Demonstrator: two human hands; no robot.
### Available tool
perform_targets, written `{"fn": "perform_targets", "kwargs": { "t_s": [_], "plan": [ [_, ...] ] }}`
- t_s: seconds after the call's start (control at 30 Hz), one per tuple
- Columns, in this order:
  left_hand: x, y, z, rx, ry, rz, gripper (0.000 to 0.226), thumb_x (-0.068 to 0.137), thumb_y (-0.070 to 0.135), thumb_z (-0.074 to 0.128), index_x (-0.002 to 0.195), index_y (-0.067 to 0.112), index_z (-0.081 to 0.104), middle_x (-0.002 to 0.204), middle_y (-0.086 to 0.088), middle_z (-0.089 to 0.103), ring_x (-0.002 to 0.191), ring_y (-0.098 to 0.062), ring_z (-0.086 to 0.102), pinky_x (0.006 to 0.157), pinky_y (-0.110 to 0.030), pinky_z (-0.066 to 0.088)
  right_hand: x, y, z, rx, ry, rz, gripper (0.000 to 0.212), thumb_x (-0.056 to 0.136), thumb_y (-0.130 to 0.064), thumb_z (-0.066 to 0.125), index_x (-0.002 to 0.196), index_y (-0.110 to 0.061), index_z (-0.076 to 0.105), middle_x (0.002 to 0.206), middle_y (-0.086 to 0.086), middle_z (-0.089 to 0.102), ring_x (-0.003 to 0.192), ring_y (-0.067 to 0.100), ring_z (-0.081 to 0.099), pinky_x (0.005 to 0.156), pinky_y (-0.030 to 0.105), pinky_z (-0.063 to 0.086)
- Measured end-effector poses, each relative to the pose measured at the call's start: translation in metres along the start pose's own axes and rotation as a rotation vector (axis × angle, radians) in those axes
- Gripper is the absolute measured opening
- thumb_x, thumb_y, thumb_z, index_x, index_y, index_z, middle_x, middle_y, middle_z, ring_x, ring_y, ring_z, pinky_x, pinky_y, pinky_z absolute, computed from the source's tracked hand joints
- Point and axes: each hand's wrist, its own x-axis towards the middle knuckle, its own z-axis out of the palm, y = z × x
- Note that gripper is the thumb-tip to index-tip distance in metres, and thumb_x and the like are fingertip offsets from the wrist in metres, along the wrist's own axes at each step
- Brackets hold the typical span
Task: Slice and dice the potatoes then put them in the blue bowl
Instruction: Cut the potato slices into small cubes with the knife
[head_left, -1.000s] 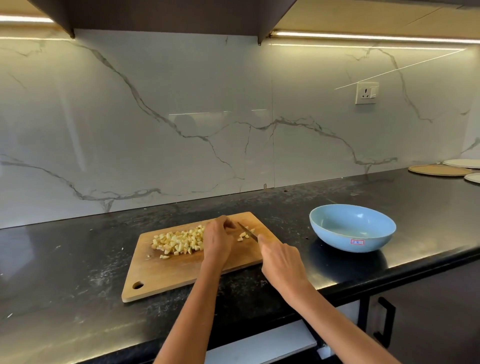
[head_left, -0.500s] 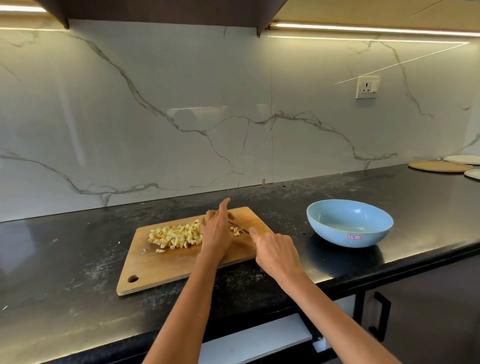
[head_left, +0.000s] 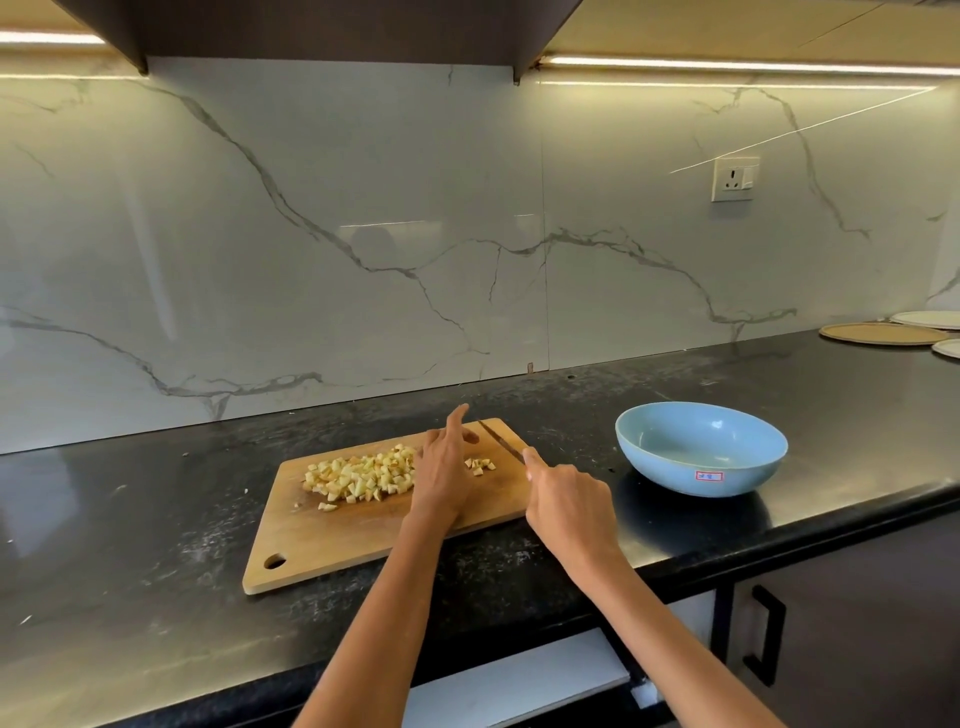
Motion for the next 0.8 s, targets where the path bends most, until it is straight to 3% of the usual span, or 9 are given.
{"fn": "perform_targets", "kwargs": {
  "t_s": [0.07,0.17,0.27,0.37,0.43,0.53,0.6,0.67,0.8],
  "plan": [
    [0.001,0.001,0.002,-0.014,-0.056,0.045,0.054,0.086,0.004,0.055,0.133,0.027,0.041,0.122,0.003,0.057,0.125,-0.021,0.04,0.103,-0.043,0.037,0.003,0.001,0.002,0.014,-0.001,0.028,0.041,0.1,-0.018,0.036,0.141,-0.024,0.038,0.097,0.005,0.069,0.087,0.021,0.067,0.07,0.03,0.049],
    [-0.004,0.006,0.003,0.177,-0.172,0.124,0.031,0.09,0.009,0.05,0.111,0.029,0.062,0.128,0.004,0.053,0.129,-0.021,0.034,0.113,-0.046,0.02,0.008,0.003,0.004,0.033,-0.011,0.052,0.04,0.1,-0.019,0.036,0.14,-0.023,0.04,0.097,0.005,0.069,0.088,0.022,0.067,0.071,0.031,0.05],
    [-0.005,0.003,-0.002,0.334,-0.094,0.026,0.023,0.091,0.016,0.05,0.106,0.023,0.065,0.126,-0.002,0.056,0.128,-0.026,0.037,0.114,-0.048,0.015,0.008,0.002,0.003,0.048,-0.018,0.056,0.038,0.1,-0.018,0.036,0.138,-0.022,0.042,0.097,0.006,0.069,0.089,0.023,0.067,0.07,0.031,0.048],
    [-0.005,-0.002,-0.006,0.334,0.027,-0.06,0.021,0.09,0.025,0.055,0.105,0.014,0.065,0.121,-0.007,0.058,0.12,-0.026,0.043,0.11,-0.042,0.026,0.008,0.003,0.004,0.058,-0.013,0.062,0.037,0.1,-0.019,0.036,0.136,-0.022,0.044,0.096,0.006,0.069,0.089,0.023,0.067,0.068,0.03,0.048],
    [-0.004,-0.002,-0.005,0.269,0.076,-0.043,0.023,0.091,0.017,0.051,0.109,0.014,0.063,0.122,-0.007,0.058,0.118,-0.025,0.045,0.106,-0.039,0.033,0.008,0.004,0.004,0.064,-0.016,0.063,0.036,0.1,-0.019,0.037,0.135,-0.022,0.045,0.097,0.005,0.069,0.089,0.022,0.067,0.068,0.03,0.047],
    [-0.006,0.004,-0.003,0.151,-0.102,0.073,0.033,0.091,0.01,0.046,0.116,0.023,0.062,0.128,-0.002,0.055,0.121,-0.023,0.045,0.106,-0.045,0.034,0.007,0.004,0.004,0.074,-0.019,0.056,0.036,0.1,-0.019,0.036,0.134,-0.022,0.045,0.099,0.005,0.069,0.09,0.023,0.067,0.069,0.03,0.048],
    [-0.008,0.007,-0.002,0.204,-0.197,0.108,0.035,0.09,0.009,0.047,0.114,0.029,0.063,0.13,0.002,0.054,0.126,-0.022,0.04,0.11,-0.048,0.026,0.007,0.004,0.005,0.075,-0.011,0.057,0.035,0.1,-0.02,0.036,0.134,-0.023,0.046,0.099,0.004,0.069,0.09,0.022,0.067,0.069,0.03,0.048],
    [-0.009,0.004,-0.004,0.291,-0.144,0.041,0.035,0.089,0.007,0.047,0.112,0.027,0.064,0.126,0.001,0.057,0.126,-0.022,0.039,0.112,-0.05,0.019,0.007,0.005,0.005,0.075,-0.009,0.057,0.035,0.1,-0.02,0.036,0.133,-0.023,0.047,0.098,0.004,0.069,0.09,0.022,0.067,0.069,0.029,0.047],
    [-0.009,-0.003,-0.009,0.307,-0.002,-0.107,0.027,0.086,0.006,0.049,0.103,0.016,0.067,0.116,-0.003,0.061,0.117,-0.025,0.043,0.108,-0.05,0.025,0.008,0.005,0.006,0.075,-0.016,0.066,0.033,0.099,-0.018,0.038,0.131,-0.022,0.048,0.097,0.004,0.069,0.089,0.021,0.067,0.068,0.029,0.047]
  ]
}}
